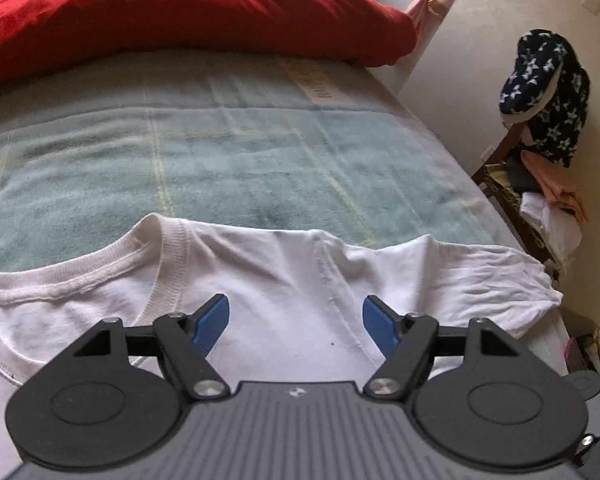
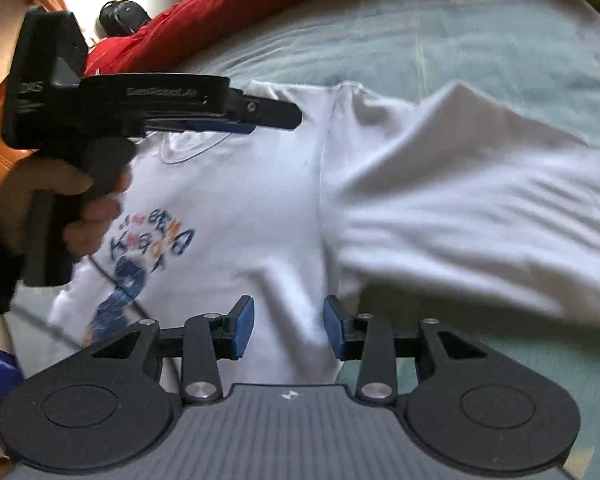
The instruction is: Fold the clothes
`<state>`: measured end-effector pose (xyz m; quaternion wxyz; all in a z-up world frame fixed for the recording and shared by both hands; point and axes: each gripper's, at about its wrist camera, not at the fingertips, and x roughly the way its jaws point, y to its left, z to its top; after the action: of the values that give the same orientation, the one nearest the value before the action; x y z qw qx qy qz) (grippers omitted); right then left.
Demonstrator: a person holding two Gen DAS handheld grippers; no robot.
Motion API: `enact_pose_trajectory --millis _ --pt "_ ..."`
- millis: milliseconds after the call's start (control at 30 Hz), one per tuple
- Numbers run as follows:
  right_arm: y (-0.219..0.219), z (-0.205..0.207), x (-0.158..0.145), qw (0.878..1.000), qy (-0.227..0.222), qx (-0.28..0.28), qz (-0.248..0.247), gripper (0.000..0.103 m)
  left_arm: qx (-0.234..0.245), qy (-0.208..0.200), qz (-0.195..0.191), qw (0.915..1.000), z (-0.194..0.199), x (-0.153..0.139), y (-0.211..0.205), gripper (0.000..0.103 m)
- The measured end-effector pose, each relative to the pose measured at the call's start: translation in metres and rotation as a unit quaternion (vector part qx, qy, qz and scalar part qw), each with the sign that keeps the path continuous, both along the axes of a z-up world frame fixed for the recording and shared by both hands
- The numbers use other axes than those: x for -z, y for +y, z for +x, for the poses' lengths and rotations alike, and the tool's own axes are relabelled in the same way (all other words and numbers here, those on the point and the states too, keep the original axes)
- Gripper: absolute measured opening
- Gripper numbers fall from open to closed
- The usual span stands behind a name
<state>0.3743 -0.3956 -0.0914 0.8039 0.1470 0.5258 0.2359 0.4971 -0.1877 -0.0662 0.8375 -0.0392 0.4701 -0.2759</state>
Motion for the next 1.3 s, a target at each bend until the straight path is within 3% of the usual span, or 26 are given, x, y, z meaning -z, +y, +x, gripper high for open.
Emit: enact_pose_trajectory --millis 133,267,333,433,500,633,733,900,1033,1133,1200,1300 --pt "-0.015 0.001 -0.017 0.998 -0.044 0.054 0.001 0.044 0.015 -0.012 -0.007 0.9998 -0.003 -0.002 -0.006 0.073" --pt "-0.032 0.014 -0.007 0.989 -0.051 0.118 -0.072 0.05 0.028 -0.009 -0.003 0.9996 -0.008 -0.001 -0.01 0.073" --pt "-0.045 0.015 0.001 0.981 -0.039 0.153 -0.111 0.036 0.036 -0.013 0.003 0.9993 -0.013 -0.002 -0.008 0.073" --pt "-0.073 0.01 -0.008 0.97 -0.039 0.217 -0.097 0.037 0.033 -0.021 0.014 0.9991 -0.02 -0.002 -0.002 0.073" --pt "-0.079 0.011 -0.018 0.969 -0.055 0.225 -0.083 0.037 0.027 -0.024 0.011 0.9993 -0.022 -0.003 0.004 0.073" --pt "-0.059 0.03 -0.032 0.977 -0.1 0.17 -0.076 0.036 0.027 -0.039 -0.019 0.9987 -0.013 -0.011 0.005 0.072" --pt "-0.03 0.052 -0.027 0.984 -0.123 0.107 -0.068 0.029 0.021 -0.042 -0.038 0.9982 -0.004 -0.015 0.002 0.072" --pt "-0.005 0.08 -0.003 0.982 -0.107 0.075 -0.136 0.027 0.018 -0.035 -0.066 0.9971 0.005 -0.015 -0.003 0.072" --pt "-0.009 0.1 0.011 0.976 -0.119 0.096 -0.158 0.024 0.011 -0.023 -0.038 0.9989 0.023 0.008 -0.018 0.071" --pt "-0.016 0.107 0.002 0.97 -0.124 0.125 -0.168 0.027 -0.022 -0.012 -0.012 0.9996 0.038 0.018 -0.017 0.053" --pt "-0.023 0.099 -0.006 0.969 -0.126 0.138 -0.163 0.028 0.005 -0.036 -0.03 0.9989 0.034 0.007 -0.013 0.053" --pt "-0.036 0.08 -0.017 0.969 -0.125 0.152 -0.147 0.031 0.083 -0.099 0.036 0.9909 0.029 -0.003 -0.023 0.054"
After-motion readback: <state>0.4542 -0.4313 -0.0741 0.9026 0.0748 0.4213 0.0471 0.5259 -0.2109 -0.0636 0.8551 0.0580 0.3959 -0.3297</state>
